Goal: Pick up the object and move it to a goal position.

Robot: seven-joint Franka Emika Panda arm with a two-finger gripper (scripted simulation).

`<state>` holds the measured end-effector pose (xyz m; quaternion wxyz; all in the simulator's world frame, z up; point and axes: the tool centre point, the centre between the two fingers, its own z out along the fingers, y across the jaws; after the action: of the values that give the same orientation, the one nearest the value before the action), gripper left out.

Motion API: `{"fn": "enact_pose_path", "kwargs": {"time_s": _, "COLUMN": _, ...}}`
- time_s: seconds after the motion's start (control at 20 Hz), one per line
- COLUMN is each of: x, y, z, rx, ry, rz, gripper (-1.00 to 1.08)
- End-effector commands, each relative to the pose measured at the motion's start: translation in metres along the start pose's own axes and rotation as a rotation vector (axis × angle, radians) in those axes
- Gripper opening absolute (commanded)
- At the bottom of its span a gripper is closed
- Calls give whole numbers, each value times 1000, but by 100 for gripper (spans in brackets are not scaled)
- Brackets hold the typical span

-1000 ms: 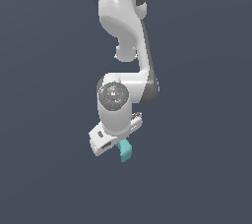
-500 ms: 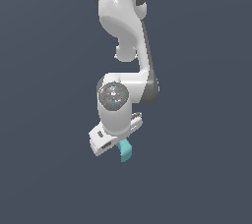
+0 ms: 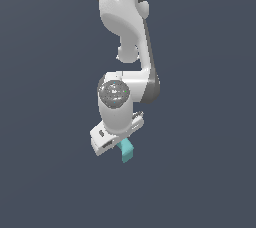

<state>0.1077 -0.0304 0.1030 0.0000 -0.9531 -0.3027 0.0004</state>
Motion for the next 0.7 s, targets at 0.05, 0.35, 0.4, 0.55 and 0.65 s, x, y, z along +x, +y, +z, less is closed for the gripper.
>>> {"fn": "enact_pose_path", "kwargs": {"time_s": 0.05, "x": -8, "y": -3, "z": -3, "rx": -1, "ry": 1, "rz": 0, "gripper": -100}}
{"fn": "enact_pose_path", "kwargs": {"time_s": 0.35, "x": -31, "y": -11, "z": -10, "rx": -1, "ry": 1, "rz": 0, "gripper": -100}}
{"fn": "enact_pose_path", "kwargs": {"time_s": 0.4, "x": -36, "y": -13, "z": -11, "rx": -1, "ry": 1, "rz": 0, "gripper": -100}}
{"fn": "enact_pose_path", "kwargs": {"time_s": 0.55, "x": -51, "y": -19, "z": -16, "rx": -1, "ry": 1, "rz": 0, "gripper": -100}}
{"fn": "enact_pose_path", "kwargs": {"time_s": 0.65, "x": -62, "y": -23, "z": -19, "rx": -1, "ry": 1, "rz": 0, "gripper": -100}}
